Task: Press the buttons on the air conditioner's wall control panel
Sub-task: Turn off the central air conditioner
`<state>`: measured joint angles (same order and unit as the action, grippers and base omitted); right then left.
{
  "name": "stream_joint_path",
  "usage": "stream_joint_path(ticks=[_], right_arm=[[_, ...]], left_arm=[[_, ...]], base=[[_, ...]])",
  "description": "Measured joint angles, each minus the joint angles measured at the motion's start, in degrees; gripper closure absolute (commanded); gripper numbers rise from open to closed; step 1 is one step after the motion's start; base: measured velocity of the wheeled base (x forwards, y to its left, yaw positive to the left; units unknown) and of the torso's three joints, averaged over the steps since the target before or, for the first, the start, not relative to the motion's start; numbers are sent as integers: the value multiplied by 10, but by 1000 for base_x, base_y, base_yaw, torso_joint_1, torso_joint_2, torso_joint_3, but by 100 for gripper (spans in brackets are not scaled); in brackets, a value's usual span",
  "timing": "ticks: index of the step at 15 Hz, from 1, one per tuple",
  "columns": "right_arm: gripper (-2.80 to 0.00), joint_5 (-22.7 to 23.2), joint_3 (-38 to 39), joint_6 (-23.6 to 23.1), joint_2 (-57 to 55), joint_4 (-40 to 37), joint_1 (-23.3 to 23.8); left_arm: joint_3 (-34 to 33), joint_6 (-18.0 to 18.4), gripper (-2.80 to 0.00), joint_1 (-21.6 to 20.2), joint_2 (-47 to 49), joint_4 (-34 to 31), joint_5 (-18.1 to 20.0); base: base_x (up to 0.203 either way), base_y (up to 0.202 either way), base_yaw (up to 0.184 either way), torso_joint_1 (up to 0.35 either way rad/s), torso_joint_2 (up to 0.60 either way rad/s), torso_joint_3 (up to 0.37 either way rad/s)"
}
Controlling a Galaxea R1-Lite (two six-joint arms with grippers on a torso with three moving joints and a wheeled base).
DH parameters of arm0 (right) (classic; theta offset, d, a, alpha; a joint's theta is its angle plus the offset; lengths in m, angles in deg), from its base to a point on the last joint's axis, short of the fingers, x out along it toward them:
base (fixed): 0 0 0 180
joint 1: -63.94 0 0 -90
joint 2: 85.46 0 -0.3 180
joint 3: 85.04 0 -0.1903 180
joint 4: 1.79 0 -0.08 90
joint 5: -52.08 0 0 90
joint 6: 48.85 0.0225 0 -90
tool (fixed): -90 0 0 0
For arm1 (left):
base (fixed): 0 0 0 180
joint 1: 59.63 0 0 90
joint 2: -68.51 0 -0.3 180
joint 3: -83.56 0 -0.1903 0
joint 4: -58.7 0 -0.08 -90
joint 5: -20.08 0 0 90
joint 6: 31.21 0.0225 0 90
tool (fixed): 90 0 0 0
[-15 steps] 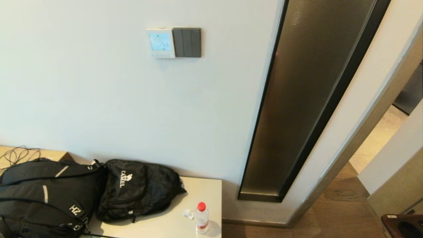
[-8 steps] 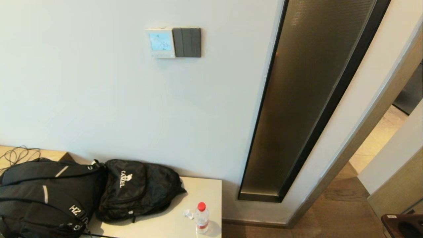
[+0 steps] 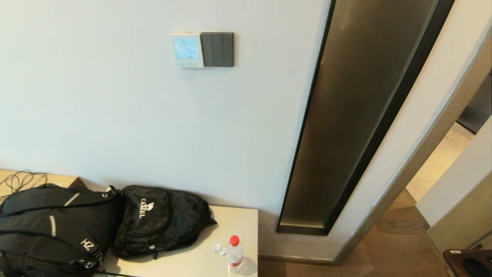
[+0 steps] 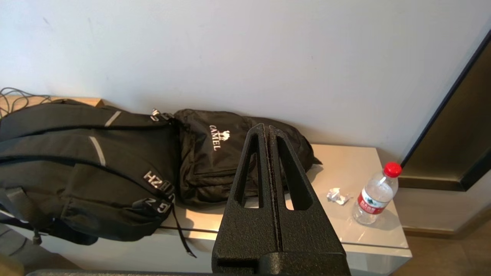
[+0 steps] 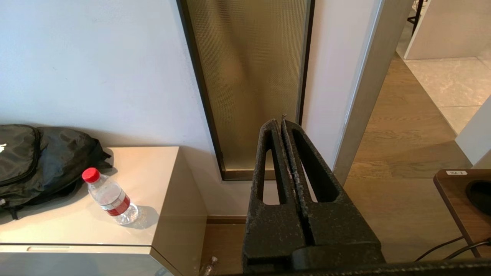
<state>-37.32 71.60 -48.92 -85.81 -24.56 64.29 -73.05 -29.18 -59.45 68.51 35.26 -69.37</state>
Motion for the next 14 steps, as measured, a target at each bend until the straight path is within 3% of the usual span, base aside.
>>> stream_joint_path(ticks=[5,8,14], right_arm=[[0,-1,0,0,0,0,0],[0,-1,0,-1,0,0,0],[0,-1,0,-1,0,0,0]], left_arm=[[62,-5,0,0,13,-11,10],[128,-15,0,5,86,16,13],[228,-35,0,26,380,217,19]], base=[[0,0,0,0,0,0],[0,0,0,0,0,0],[0,0,0,0,0,0]])
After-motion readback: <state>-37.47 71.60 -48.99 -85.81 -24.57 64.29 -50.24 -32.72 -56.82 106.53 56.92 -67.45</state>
